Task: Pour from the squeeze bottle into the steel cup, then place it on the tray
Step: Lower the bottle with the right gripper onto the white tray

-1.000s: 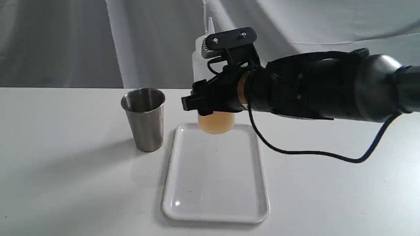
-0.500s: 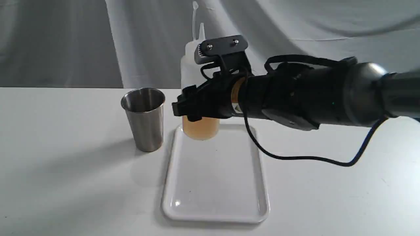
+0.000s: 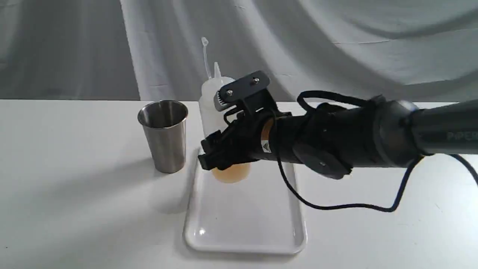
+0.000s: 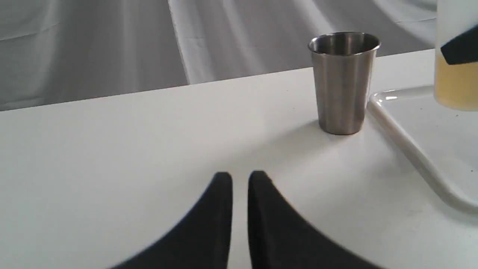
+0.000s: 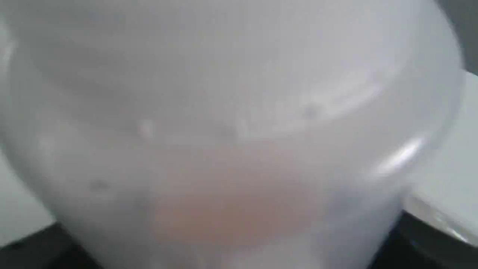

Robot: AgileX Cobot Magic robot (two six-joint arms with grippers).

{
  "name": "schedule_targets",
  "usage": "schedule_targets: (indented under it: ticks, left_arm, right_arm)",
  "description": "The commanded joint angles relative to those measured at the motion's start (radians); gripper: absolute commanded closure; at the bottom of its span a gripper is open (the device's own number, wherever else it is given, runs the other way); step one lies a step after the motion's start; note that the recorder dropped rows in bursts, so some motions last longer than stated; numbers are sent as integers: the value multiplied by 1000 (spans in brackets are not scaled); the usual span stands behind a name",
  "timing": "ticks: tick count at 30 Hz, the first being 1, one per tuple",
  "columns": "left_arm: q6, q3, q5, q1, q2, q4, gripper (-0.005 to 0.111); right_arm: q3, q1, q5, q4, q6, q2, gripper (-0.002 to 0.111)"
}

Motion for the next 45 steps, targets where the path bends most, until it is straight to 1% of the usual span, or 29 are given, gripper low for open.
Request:
schedule_targets:
  ticks: [1, 5, 12, 16, 20, 29, 32, 36, 45]
  left_arm:
    - [-2, 4, -7, -3, -5, 1, 98]
    - [-2, 4, -7, -3, -5, 1, 98]
    - [-2, 4, -7, -3, -5, 1, 98]
    - [-2, 4, -7, -3, -5, 1, 98]
    - [-2, 4, -7, -3, -5, 1, 98]
    - [-2, 4, -7, -3, -5, 1, 98]
    - [-2, 4, -7, -3, -5, 1, 98]
    - [-2, 4, -7, -3, -5, 1, 98]
    - [-2, 4, -7, -3, -5, 1, 98]
  right_arm:
    - [58, -16, -114, 79, -79, -12, 73]
    - [109, -32, -192, 149, -79, -12, 73]
    - [120, -50, -190, 153, -98, -12, 73]
    - [120, -54, -199, 221, -186, -12, 73]
    - [120, -54, -260, 375, -324, 9, 73]
    - [120, -54, -276, 420, -349, 23, 73]
    - [120, -53, -278, 501, -412, 23, 73]
    - [120, -51, -271, 552, -487, 23, 73]
    - [120, -39, -262, 597, -499, 27, 73]
